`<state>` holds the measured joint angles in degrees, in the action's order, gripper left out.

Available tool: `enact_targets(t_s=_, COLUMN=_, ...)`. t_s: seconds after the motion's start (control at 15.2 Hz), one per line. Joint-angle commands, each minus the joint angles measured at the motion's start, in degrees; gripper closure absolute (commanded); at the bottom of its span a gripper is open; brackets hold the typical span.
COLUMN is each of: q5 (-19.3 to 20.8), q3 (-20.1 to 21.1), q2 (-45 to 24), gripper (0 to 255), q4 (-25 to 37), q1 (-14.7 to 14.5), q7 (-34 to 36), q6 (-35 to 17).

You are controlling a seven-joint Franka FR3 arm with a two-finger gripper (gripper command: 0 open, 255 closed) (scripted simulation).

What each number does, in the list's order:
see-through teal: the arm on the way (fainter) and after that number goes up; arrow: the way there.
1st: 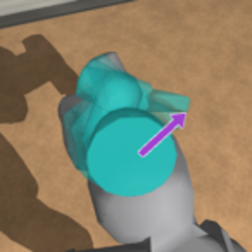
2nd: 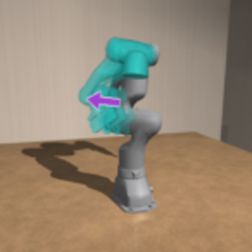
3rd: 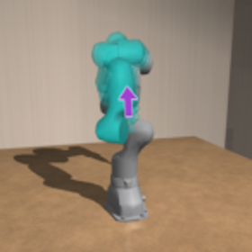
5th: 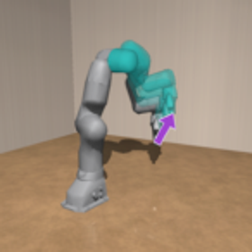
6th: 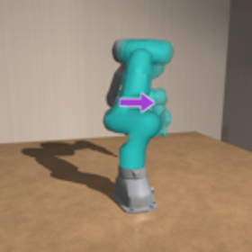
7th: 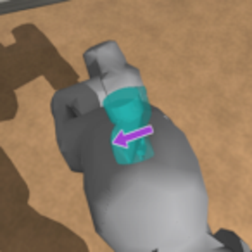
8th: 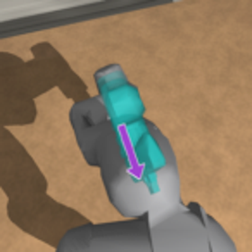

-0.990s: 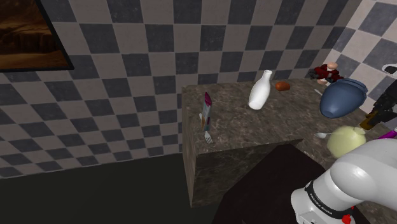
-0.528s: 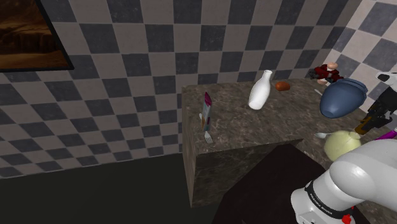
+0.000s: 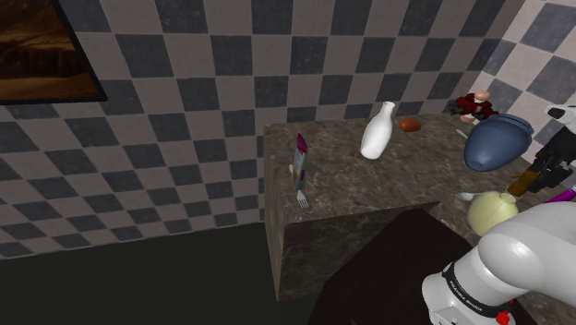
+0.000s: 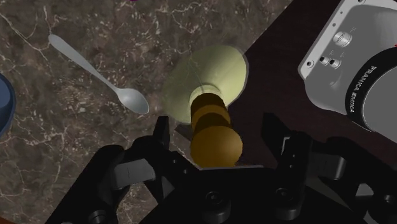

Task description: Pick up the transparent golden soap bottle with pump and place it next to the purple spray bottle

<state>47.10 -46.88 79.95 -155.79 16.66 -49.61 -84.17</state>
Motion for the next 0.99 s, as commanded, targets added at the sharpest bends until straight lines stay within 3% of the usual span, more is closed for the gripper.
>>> enact_targets(t_s=0.0, q5=0.0, q3=0.0, q2=0.0, gripper=0, q4=0.0, q1=0.0, q7=0.0, q6=0.0)
enact_targets(t_s=0.2, q5=0.0, q3=0.0, q2=0.0, gripper=0, q4=0.0, q1=0.0, q7=0.0, q6=0.0)
enact_targets(t_s=0.46, q5=-5.3, q3=5.6, q2=-2.1, gripper=0, q4=6.4, q1=-2.2, q7=-0.3, q6=4.4)
enact_targets(t_s=0.92, q5=-5.3, q3=5.6, q2=-2.1, gripper=0, q4=6.4, q1=-2.2, q7=-0.3, q6=4.3)
